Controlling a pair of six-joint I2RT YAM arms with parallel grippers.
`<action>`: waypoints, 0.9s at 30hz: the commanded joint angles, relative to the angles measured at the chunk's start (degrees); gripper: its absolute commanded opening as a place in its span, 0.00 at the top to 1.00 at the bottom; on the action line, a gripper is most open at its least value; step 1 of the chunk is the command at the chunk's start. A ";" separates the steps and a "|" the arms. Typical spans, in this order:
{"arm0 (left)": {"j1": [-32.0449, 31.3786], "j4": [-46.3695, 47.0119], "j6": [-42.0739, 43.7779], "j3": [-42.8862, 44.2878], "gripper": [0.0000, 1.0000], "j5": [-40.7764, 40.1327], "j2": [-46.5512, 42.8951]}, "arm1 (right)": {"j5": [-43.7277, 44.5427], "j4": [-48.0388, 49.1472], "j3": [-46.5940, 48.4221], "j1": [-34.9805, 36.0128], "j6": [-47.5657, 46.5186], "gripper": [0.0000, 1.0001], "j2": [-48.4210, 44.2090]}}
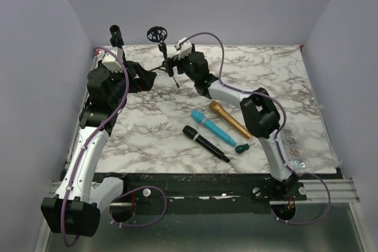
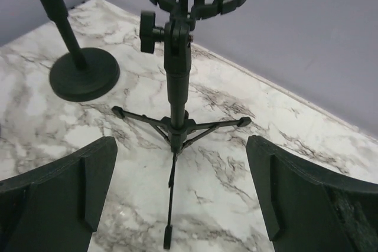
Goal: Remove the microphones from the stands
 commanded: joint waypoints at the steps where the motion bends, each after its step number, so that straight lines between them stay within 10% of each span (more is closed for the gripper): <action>1: 0.33 1.51 -0.39 0.00 0.03 1.75 -1.59 | -0.41 2.40 -13.58 0.44 7.29 0.00 -14.62; 12: 0.37 3.45 -0.59 -0.42 0.03 4.46 -3.89 | 7.85 -5.15 -42.90 0.42 15.40 0.00 -44.53; 27: 0.04 5.84 2.43 -1.34 0.02 4.60 -10.65 | 16.75 -34.63 -51.41 0.42 20.18 0.00 -83.56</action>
